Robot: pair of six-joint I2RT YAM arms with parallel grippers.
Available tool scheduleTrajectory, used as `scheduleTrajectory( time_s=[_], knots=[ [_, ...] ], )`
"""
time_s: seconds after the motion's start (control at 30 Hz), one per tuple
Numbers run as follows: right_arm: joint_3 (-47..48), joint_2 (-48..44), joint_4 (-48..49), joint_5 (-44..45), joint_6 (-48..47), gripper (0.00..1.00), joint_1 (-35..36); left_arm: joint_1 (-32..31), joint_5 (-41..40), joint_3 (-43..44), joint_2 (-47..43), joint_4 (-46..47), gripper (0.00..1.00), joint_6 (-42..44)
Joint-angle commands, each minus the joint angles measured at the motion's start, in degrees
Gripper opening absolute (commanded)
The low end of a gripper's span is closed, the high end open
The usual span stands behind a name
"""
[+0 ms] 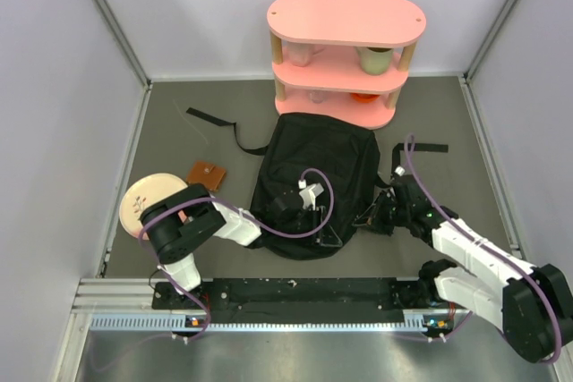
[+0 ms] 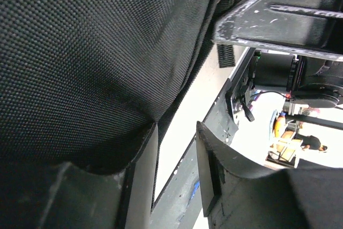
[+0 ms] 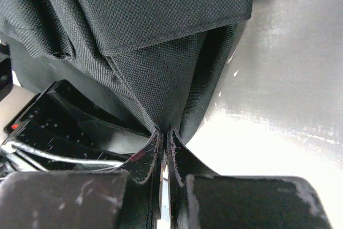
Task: Pack the student bag
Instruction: Zip the student bag at the center of the board.
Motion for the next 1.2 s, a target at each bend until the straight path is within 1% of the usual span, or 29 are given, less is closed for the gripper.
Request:
scheduleTrajectory(
  time_s=[0.0, 0.07, 0.17, 0.2, 0.27, 0.3, 0.37, 0.5, 0.67, 0.77, 0.87, 0.97, 1.03, 1.17],
  knots=[
    [2.9, -2.5, 1.4, -4.3, -0.5, 0.00, 0.3, -1.0, -0.2, -0.7, 2.2, -1.2, 0.39, 0.3],
    [3.9, -2.3, 1.6, -5.5, -0.5, 0.00, 0.3, -1.0, -0.7, -1.3, 2.3, -1.3, 0.38, 0.2],
    [5.7, 0.1, 1.7, -10.4, -2.3, 0.00, 0.3, -1.0, -1.9, -1.6, 2.4, -2.9, 0.37, 0.9],
    [6.2, 1.1, 2.0, -14.3, -3.0, 0.00, 0.3, -1.0, -2.3, -1.6, 2.6, -3.2, 0.36, 1.0],
    [6.4, 4.8, 2.6, -18.9, -6.1, 0.00, 0.3, -1.0, -2.7, -1.6, 2.8, -3.7, 0.36, 1.3],
    [6.2, 5.9, 2.6, -22.2, -7.2, 0.00, 0.3, -1.0, -2.7, -1.5, 3.1, -3.9, 0.36, 1.4],
    [5.0, 7.0, 3.7, -23.9, -8.5, 0.00, 0.3, -1.0, -2.7, -1.2, 3.6, -4.2, 0.36, 1.7],
    [1.5, 6.6, 6.6, -29.1, -7.9, 0.00, 0.3, -1.0, -2.9, -1.1, 4.2, -4.3, 0.35, 1.9],
    [-0.5, 3.9, 7.7, -31.8, -6.7, 0.00, 0.3, -1.0, -3.7, -1.1, 4.2, -4.9, 0.34, 2.0],
    [-1.5, 2.5, 8.0, -31.1, -5.5, 0.00, 0.3, -1.0, -4.0, -1.0, 4.0, -5.3, 0.34, 2.0],
    [-3.4, 1.5, 12.4, -35.5, -3.4, 0.00, 0.3, -1.0, -4.4, -0.5, 3.6, -6.8, 0.33, 2.4],
    [-3.7, 0.0, 10.8, -33.4, -3.6, 0.00, 0.3, -1.0, -4.9, -0.3, 3.0, -7.5, 0.33, 2.8],
    [-4.0, 0.1, 11.1, -33.8, -3.5, 0.02, 0.3, -1.0, -4.9, -0.3, 2.9, -7.8, 0.33, 2.9],
    [-4.1, 0.3, 9.6, -31.4, -4.5, 0.04, 0.3, -1.0, -4.8, -0.2, 2.8, -8.0, 0.32, 3.0]
  ],
)
